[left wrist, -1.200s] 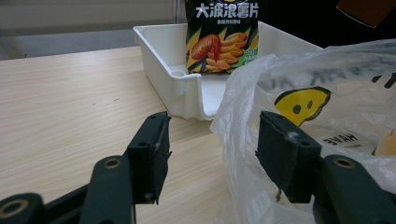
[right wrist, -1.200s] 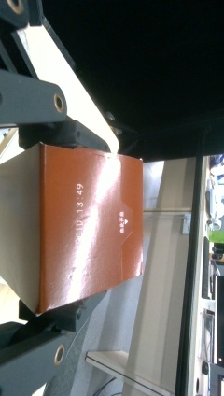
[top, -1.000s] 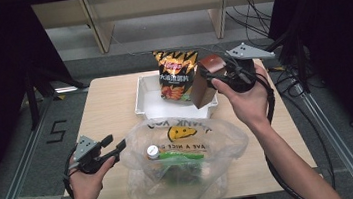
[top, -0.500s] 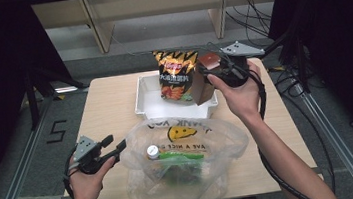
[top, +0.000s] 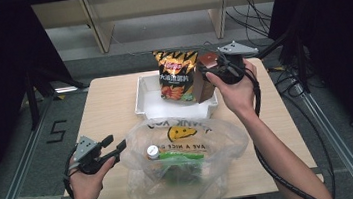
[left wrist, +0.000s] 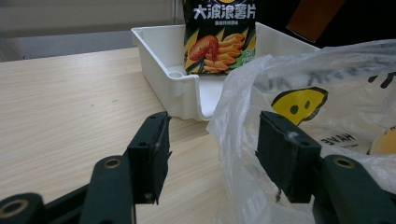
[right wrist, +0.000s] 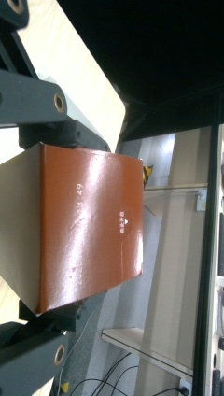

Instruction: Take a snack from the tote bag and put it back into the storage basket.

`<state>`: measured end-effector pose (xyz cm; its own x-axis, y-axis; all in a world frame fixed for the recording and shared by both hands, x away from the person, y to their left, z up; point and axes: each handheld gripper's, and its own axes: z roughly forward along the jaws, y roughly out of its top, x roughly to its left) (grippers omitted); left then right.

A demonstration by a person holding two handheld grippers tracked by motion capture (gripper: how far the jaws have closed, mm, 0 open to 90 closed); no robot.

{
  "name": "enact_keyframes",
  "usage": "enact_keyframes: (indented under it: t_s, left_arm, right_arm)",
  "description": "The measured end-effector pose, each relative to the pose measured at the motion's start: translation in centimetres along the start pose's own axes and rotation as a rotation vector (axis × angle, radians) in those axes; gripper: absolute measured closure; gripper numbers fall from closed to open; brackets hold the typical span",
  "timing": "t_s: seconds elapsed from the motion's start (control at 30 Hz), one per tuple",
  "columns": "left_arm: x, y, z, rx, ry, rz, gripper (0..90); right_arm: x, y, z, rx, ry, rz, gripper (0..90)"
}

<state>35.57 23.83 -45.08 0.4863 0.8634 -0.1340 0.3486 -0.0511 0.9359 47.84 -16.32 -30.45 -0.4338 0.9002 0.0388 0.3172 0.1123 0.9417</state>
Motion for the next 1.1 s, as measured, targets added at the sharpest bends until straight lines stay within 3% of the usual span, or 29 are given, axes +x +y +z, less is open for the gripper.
enact_keyframes:
  t_s: [0.2, 0.37, 1.0, 1.1]
  left_arm:
    - [0.0, 0.0, 0.0, 0.000, 0.000, 0.002, 43.7]
    - [0.0, 0.0, 0.0, 0.000, 0.001, 0.001, 43.7]
    - [0.0, 0.0, 0.0, 0.003, 0.001, 0.001, 43.8]
    - [0.0, 0.0, 0.0, 0.003, 0.002, 0.001, 43.8]
  right_arm:
    - [-0.2, -0.2, 0.7, 0.016, -0.011, 0.023, 39.2]
    - [-0.5, -0.4, 1.1, 0.012, -0.015, 0.002, 39.2]
    - [-0.5, -0.9, 2.7, 0.038, -0.026, 0.021, 39.1]
    - [-0.5, -1.0, 2.9, 0.040, -0.036, 0.001, 39.2]
